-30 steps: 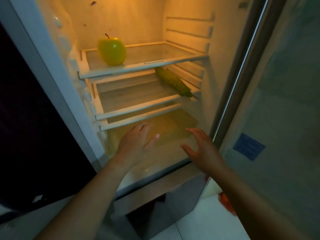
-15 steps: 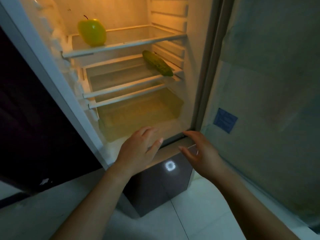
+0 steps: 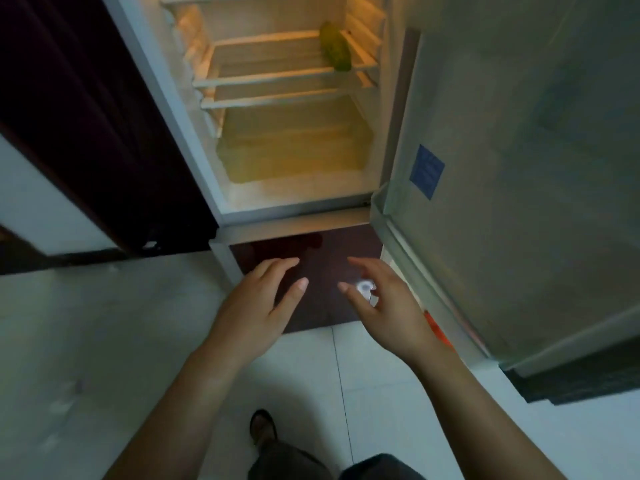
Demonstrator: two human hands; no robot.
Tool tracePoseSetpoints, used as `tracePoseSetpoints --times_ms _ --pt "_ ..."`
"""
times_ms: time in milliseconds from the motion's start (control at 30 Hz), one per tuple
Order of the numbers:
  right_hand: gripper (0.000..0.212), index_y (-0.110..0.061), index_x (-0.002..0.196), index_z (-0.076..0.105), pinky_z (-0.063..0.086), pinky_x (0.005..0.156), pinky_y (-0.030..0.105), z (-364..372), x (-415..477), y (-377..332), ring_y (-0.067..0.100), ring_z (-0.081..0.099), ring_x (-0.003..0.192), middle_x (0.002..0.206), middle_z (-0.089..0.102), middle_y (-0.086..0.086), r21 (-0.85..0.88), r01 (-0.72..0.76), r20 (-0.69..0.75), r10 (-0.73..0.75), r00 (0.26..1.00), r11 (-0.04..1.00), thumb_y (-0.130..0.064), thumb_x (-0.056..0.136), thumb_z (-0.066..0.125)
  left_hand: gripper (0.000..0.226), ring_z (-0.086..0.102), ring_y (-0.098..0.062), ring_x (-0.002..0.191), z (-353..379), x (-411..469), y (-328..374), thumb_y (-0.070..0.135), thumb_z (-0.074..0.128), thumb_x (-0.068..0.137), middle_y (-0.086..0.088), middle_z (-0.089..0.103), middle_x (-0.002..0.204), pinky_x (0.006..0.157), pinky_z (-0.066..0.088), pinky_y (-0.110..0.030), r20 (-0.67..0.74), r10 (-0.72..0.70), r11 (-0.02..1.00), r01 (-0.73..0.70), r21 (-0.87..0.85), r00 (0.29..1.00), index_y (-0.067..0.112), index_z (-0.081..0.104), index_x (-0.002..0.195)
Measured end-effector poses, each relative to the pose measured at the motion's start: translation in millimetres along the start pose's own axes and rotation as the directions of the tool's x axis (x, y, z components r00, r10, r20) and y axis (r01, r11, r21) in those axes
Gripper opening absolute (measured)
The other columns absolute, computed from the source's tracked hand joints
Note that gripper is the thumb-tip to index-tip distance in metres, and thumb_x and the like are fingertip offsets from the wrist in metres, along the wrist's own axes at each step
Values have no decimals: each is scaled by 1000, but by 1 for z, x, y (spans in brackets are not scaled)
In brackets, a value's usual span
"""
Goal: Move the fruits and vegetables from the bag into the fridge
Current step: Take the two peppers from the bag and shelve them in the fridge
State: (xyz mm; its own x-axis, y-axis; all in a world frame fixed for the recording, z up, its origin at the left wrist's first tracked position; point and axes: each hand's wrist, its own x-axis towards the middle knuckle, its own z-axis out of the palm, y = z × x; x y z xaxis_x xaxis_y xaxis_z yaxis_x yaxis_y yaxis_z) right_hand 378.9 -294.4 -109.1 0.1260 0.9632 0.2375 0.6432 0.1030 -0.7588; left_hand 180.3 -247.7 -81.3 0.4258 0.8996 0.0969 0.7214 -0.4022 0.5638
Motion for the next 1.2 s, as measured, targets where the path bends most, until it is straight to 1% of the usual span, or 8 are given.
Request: tracePoseSetpoints --times_ms 167,400,500,600,767,900,1067,1200 --pt "40 -21 125 55 43 94 24 -10 -42 -4 5 43 120 134 41 -5 -1 40 15 -40 999 999 -39 88 57 56 41 -5 126 3 -54 15 61 26 90 14 43 138 97 39 -29 -15 -65 997 66 27 998 31 43 134" --pt "39 -24 124 55 33 79 1 -41 -121 -6 2 51 108 127 50 -9 -108 -18 50 23 999 994 -42 89 55 53 41 -4 126 31 -104 44 58 29 89 15 42 139 96 37 -24 51 -37 998 40 -45 998 31 44 133" --pt "43 -27 127 51 33 86 11 -58 -172 0 5 51 112 129 51 -10 -185 -104 54 116 992 977 -47 89 52 52 42 -6 124 52 -126 58 58 30 92 14 42 138 95 38 -24 126 0 997 11 -80 992 31 44 133" --pt "46 -26 129 49 36 88 15 -76 -220 9 7 51 113 131 51 -9 -232 -198 36 212 977 952 -49 88 51 49 43 -7 124 79 -148 79 53 32 93 12 43 138 97 39 -27 203 57 994 -37 -101 977 29 44 134" --pt "46 -26 128 49 42 92 20 -109 -281 22 9 52 114 132 50 -9 -242 -300 7 311 950 923 -49 88 50 47 41 -7 125 115 -177 124 53 32 93 13 42 139 101 39 -32 328 114 990 -80 -116 938 31 43 134" --pt "46 -25 127 51 45 92 26 -139 -310 41 10 52 112 135 43 -8 -197 -340 -56 336 940 920 -48 88 51 44 41 -4 125 139 -184 160 50 34 93 17 43 136 102 38 -29 367 161 985 -128 -112 916 32 44 132" --pt "46 -26 128 51 43 90 21 -202 -335 85 5 51 108 135 40 -12 -162 -375 -106 362 926 913 -49 88 51 42 44 -4 123 193 -177 224 48 37 93 15 46 135 102 38 -28 394 182 982 -144 -124 901 31 48 130" --pt "44 -26 128 51 39 90 17 -282 -360 137 4 49 111 132 43 -11 -189 -399 -141 378 915 897 -46 89 52 36 47 -7 118 255 -163 302 42 42 94 11 51 129 96 37 -25 361 178 977 -121 -175 915 28 53 125"
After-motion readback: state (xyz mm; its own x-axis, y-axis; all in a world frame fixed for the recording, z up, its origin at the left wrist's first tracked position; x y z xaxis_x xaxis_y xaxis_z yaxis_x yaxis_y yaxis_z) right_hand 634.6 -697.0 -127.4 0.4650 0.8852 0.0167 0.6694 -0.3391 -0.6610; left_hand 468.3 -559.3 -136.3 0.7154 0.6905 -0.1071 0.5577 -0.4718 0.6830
